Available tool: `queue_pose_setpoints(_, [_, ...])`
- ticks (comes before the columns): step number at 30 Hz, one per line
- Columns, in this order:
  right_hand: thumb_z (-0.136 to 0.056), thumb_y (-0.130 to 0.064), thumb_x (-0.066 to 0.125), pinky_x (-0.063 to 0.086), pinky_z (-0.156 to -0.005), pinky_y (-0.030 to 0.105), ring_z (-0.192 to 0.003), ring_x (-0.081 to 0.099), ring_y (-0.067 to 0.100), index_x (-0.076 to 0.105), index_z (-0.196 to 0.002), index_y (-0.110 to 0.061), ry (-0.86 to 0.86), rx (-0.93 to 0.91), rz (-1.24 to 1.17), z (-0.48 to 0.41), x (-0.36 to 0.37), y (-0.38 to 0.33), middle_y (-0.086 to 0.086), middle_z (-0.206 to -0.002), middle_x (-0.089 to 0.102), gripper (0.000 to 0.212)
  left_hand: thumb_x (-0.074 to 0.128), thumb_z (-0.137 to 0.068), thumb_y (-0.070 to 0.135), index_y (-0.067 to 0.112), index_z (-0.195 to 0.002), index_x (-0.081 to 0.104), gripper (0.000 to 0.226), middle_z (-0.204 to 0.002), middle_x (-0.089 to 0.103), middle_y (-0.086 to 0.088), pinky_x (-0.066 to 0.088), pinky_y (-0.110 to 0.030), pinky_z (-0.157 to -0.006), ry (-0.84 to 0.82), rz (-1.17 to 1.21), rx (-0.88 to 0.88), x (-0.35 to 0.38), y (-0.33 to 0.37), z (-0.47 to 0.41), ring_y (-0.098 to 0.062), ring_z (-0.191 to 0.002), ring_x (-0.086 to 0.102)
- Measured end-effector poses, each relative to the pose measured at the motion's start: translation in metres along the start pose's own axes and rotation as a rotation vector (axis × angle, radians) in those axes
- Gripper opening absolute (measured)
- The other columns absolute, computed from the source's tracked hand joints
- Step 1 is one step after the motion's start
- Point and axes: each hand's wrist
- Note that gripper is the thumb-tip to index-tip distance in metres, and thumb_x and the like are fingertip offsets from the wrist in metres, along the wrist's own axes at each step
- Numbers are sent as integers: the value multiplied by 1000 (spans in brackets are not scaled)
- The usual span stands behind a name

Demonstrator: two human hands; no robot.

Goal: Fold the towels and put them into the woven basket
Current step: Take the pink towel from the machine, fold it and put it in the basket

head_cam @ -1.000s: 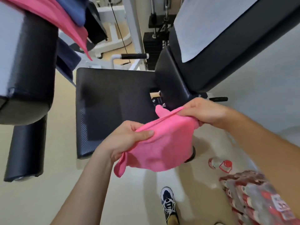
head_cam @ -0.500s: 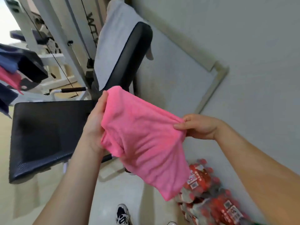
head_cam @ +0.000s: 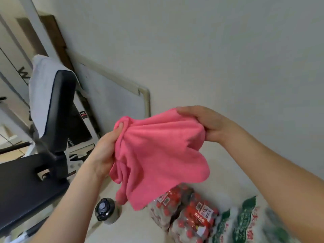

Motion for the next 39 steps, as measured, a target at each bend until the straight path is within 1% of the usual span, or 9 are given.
queue_pose_setpoints(4, [-83, -14, 72, 53, -65, 24, -79, 66, 17, 70, -100, -9, -81, 145, 619, 63, -29, -3, 6, -91, 71, 17, 50, -97, 35, 23, -68, 58, 33, -60, 53, 8, 47, -22, -51, -1, 62, 68, 38, 4, 5, -4, -57, 50])
queue_pose_setpoints(8, [-79, -14, 74, 58, -76, 36, -88, 71, 24, 71, -92, -15, 169, 273, 899, 121, -50, 8, 3, -92, 75, 13, 65, -88, 35, 23, -83, 60, 14, -72, 49, 3, 46, -28, -61, -176, -17, 40, 44, 6, 7, -8, -69, 48])
queue_pose_setpoints(12, [-81, -11, 65, 54, -87, 45, -94, 68, 35, 70, -100, -6, 454, 260, 599, 178, -57, 27, 14, -98, 73, 20, 52, -91, -1, 6, -107, 63, 21, -96, 67, -12, 56, -28, -74, -298, -372, 83, 49, -22, 14, -18, -80, 65])
queue_pose_setpoints(15, [-75, -9, 63, 50, -71, 36, -77, 61, 29, 64, -105, 3, 576, 180, 284, 229, -57, 42, 20, -91, 65, 32, 54, -94, 5, 10, -100, 68, 15, -93, 70, -11, 51, -34, -76, -263, -686, 222, 56, -49, 23, -22, -83, 63])
queue_pose_setpoints(18, [-81, -7, 55, 45, -58, 29, -60, 57, 17, 63, -84, -4, 740, 108, 128, 281, -55, 52, 10, -71, 62, 8, 56, -96, 19, 15, -91, 72, 17, -83, 71, -1, 48, -33, -70, -187, -825, 387, 71, -70, 33, -14, -75, 60])
queue_pose_setpoints(24, [-81, 8, 49, 47, -65, 32, -72, 59, 23, 65, -74, -11, 1066, -63, 300, 375, -60, 50, 9, -72, 65, 25, 51, -97, 33, 13, -86, 73, 31, -76, 69, -6, 47, -31, -66, -503, -764, 85, 153, -68, 75, -19, -69, 59])
queue_pose_setpoints(31, [-70, 14, 38, 51, -55, 17, -63, 64, 12, 70, -66, -15, 892, -307, 264, 502, -61, 40, 0, -65, 67, 43, 67, -77, 42, 15, -82, 72, 28, -72, 68, 2, 51, -23, -57, -835, -494, -98, 234, -108, 111, -10, -62, 62])
queue_pose_setpoints(34, [-81, 18, 34, 55, -64, 20, -69, 67, 8, 75, -68, -19, 962, -195, 258, 538, -109, 74, -2, -71, 71, 57, 56, -94, 31, 13, -104, 71, 26, -99, 73, -7, 53, -28, -71, -800, -645, -38, 271, -156, 92, -18, -85, 67])
queue_pose_setpoints(39, [-81, 0, 65, 52, -88, 42, -91, 67, 29, 68, -101, -7, 1026, 284, 284, 558, -212, 176, 17, -101, 71, 22, 57, -93, 33, 16, -79, 71, 26, -77, 67, 0, 44, -29, -67, -420, -1113, 307, 316, -255, 53, -16, -73, 58])
Point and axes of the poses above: each hand's wrist, its own z-axis away from the middle knuckle, its own x-axis out of the palm, y = z × x
